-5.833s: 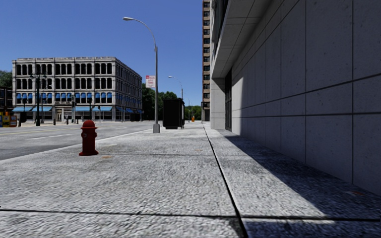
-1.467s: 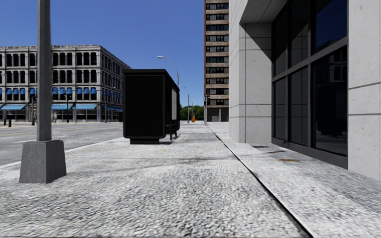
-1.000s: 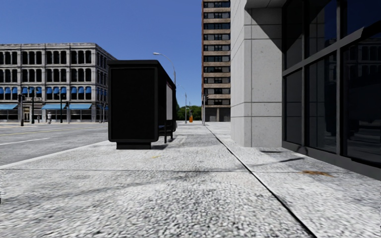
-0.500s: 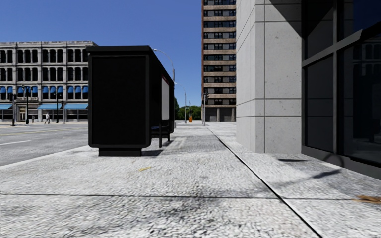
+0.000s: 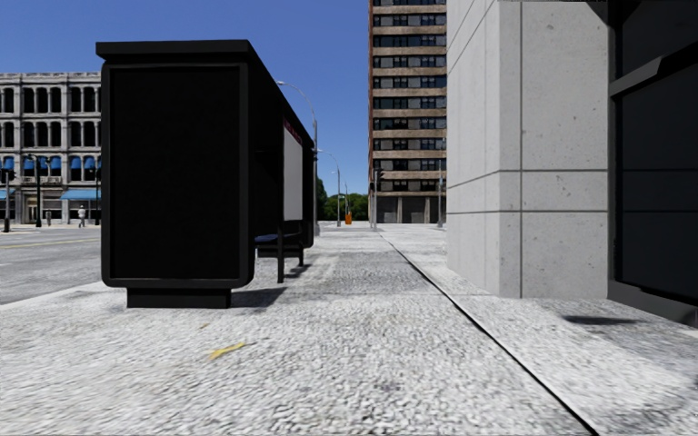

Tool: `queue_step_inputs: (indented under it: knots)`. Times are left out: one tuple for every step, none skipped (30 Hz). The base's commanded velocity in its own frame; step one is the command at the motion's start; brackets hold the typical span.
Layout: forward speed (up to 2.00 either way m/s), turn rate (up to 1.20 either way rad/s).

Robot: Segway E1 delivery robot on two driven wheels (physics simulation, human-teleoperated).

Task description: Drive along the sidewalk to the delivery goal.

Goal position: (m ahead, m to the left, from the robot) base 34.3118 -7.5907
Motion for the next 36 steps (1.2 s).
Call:
queue_step_inputs:
  knots:
    - [1.9,0.0]
    - [1.9,-0.09]
    - [1.9,-0.09]
    - [1.91,-0.16]
    - [1.91,-0.2]
    - [1.91,-0.22]
    - [1.91,-0.22]
    - [1.91,-0.22]
    - [1.92,-0.23]
    - [1.92,-0.23]
    - [1.92,-0.23]
    - [1.92,-0.23]
    - [1.92,-0.23]
    - [1.92,-0.23]
    - [1.92,-0.23]
    - [1.92,-0.23]
    - [1.92,-0.23]
    - [1.92,-0.23]
    - [1.92,-0.23]
    - [1.92,-0.23]
    - [1.92,-0.23]
    - [1.92,-0.23]
    - [1.92,-0.22]
    - [1.92,-0.22]
    - [1.92,-0.22]
    - [1.92,-0.22]
    - [1.92,-0.22]
    - [1.92,-0.22]
    - [1.92,-0.22]
    - [1.92,-0.22]
    - [1.92,-0.22]
    - [1.92,-0.22]
    - [1.92,-0.22]
    - [1.92,-0.22]
    - [1.92,-0.22]
    - [1.92,-0.22]
